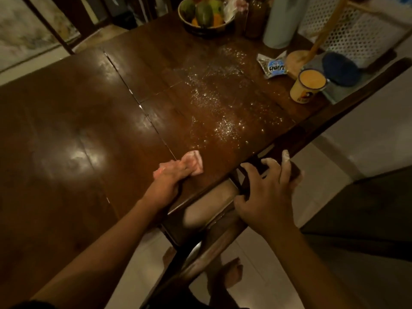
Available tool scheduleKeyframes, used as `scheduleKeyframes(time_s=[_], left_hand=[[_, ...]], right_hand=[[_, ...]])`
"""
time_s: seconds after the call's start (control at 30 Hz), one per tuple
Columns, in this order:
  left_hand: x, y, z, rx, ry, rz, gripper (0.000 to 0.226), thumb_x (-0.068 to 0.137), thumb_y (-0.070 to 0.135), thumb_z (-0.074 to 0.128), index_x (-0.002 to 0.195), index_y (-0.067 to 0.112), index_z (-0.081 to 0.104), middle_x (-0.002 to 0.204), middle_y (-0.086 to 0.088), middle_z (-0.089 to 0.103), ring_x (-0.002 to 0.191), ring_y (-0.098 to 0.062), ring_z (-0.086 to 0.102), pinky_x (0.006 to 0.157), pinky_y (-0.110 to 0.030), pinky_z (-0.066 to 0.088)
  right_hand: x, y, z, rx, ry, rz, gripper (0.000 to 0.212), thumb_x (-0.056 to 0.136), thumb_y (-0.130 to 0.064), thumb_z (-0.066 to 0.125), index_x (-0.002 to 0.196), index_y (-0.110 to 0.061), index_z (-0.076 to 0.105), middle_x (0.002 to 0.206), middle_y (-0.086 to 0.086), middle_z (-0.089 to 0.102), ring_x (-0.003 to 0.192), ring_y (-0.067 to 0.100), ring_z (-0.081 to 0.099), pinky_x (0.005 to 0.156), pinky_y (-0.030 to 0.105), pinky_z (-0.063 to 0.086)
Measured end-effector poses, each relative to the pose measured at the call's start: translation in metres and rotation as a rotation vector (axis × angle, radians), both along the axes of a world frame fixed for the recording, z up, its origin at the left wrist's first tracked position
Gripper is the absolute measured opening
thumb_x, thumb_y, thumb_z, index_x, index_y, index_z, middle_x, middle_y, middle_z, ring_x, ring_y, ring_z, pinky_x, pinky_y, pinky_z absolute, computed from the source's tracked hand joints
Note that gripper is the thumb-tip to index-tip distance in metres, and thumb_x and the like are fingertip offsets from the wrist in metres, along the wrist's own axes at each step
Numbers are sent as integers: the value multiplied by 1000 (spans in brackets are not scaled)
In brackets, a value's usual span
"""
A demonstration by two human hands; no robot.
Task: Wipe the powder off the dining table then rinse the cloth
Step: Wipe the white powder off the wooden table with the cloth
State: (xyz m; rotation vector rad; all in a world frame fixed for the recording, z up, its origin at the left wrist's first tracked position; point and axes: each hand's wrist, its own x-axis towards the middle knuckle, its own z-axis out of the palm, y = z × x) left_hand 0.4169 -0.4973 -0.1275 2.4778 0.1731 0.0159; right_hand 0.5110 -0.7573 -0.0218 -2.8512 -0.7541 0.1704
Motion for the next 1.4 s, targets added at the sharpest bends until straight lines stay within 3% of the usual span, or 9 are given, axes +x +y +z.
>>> scheduleKeyframes(time_s=[0.23,0.33,0.5,0.73,0.9,1.03,1.2,1.33,1.4], left_hand=[[64,-1,4,52,146,513,65,92,-6,44,146,29,42,158,-2,30,143,-29,32,119,-47,23],[100,-35,12,-57,100,378,61,94,-6,42,146,27,42,148,-4,45,130,-23,47,114,-34,31],[102,-61,13,55,158,1,71,91,-5,46,152,29,30,162,6,12,148,-14,5,117,-32,-8],[111,1,3,77,64,453,55,93,1,49,138,31,53,135,-8,59,112,-32,62,103,-46,46],[187,-28,-3,67,60,374,52,92,2,49,138,25,54,146,-10,49,131,-33,48,114,-48,33],[194,-66,-7,19,26,221,57,94,4,48,143,33,46,156,1,35,141,-25,32,119,-40,11],[157,-48,-1,-48,-2,-68,49,91,3,53,131,32,59,143,3,52,135,-14,42,120,-33,23],[164,-19,1,8,12,176,59,83,-9,57,128,29,63,140,0,55,133,-18,45,115,-10,5],[184,-26,-1,-23,7,317,58,86,-8,54,133,27,60,144,-3,51,136,-23,42,119,-19,10]], right_hand=[[3,-5,-3,-49,20,101,62,65,-46,63,125,-33,53,139,14,43,148,41,13,103,82,9],[4,-5,-3,-65,-11,95,62,63,-48,65,122,-32,56,133,13,46,138,38,31,100,79,21],[12,-10,0,-69,-62,94,60,66,-46,67,123,-32,57,125,11,50,124,34,41,95,66,37],[92,-12,25,246,-196,18,43,83,-33,48,124,-28,58,125,12,50,125,33,43,98,52,42],[162,-18,7,155,-51,-4,38,89,-28,58,127,-28,56,126,4,56,133,24,42,115,52,28],[179,-22,-4,138,-79,53,14,90,-23,58,102,-27,64,97,-7,63,106,14,56,110,41,25],[185,-20,-8,81,-72,22,9,87,-27,61,79,-25,57,72,-10,50,79,12,50,103,38,31],[190,-19,-9,151,-34,36,18,86,-36,50,73,-25,54,67,-10,46,73,11,46,96,34,33],[190,-20,-10,203,-30,39,20,85,-39,45,72,-25,53,67,-9,46,74,11,46,96,34,33]])
